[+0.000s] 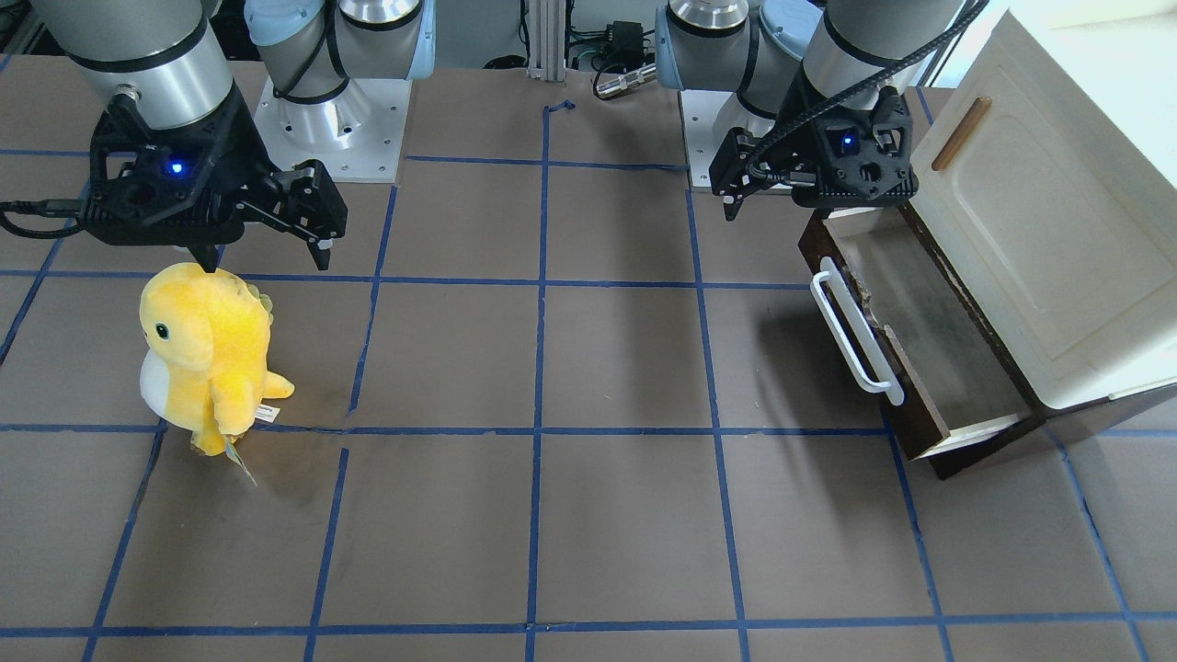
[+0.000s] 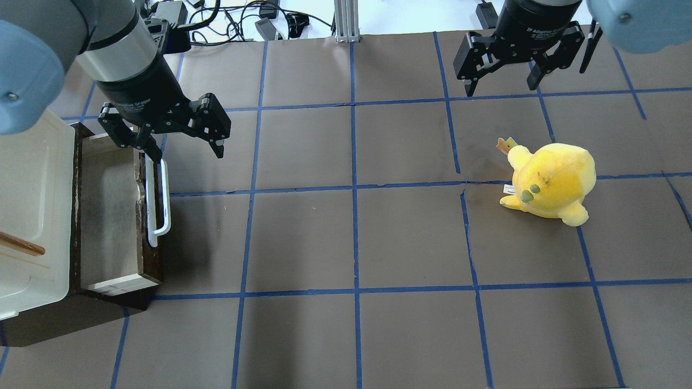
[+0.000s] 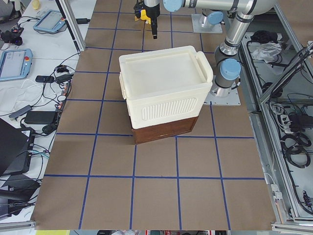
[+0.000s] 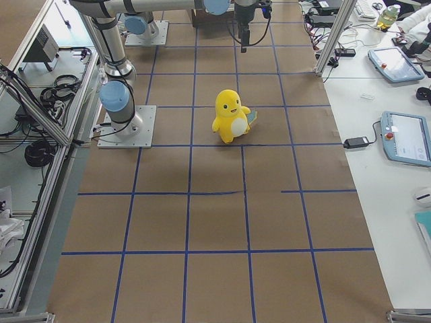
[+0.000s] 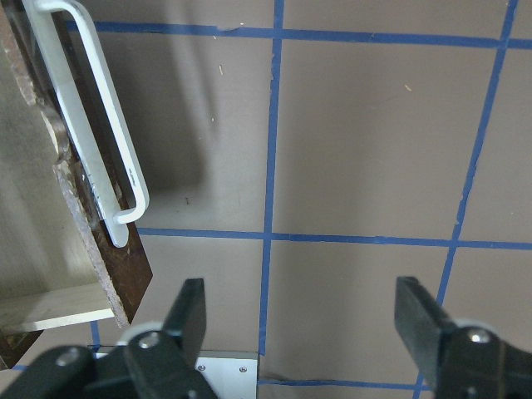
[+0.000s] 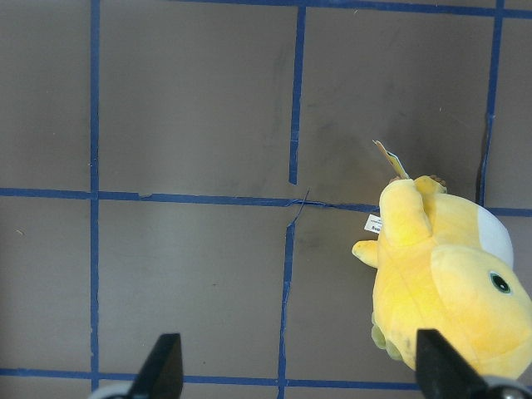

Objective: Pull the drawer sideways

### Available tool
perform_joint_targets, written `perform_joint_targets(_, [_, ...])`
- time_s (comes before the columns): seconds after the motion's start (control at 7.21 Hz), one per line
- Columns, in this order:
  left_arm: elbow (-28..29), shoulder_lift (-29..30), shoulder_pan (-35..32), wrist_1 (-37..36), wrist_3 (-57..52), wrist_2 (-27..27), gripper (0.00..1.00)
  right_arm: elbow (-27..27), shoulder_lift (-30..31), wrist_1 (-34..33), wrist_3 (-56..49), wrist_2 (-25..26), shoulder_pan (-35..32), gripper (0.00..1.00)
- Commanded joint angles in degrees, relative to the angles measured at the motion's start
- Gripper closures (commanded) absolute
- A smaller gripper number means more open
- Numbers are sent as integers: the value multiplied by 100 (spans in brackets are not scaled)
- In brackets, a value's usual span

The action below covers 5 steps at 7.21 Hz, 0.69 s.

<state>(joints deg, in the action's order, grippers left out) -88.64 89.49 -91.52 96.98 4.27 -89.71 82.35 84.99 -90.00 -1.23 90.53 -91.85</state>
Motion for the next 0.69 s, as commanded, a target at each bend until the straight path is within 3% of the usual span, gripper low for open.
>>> perform_joint_targets(0.0, [40,24,-32,-247,-154,7,0,0,0,0,0,0,0,0])
perform_joint_targets(0.14, [-4,33,-41,-615,-172,15,0,0,0,0,0,0,0,0])
perform_joint_targets(0.55, [-4,51,-41,-715,-172,6,0,0,0,0,0,0,0,0])
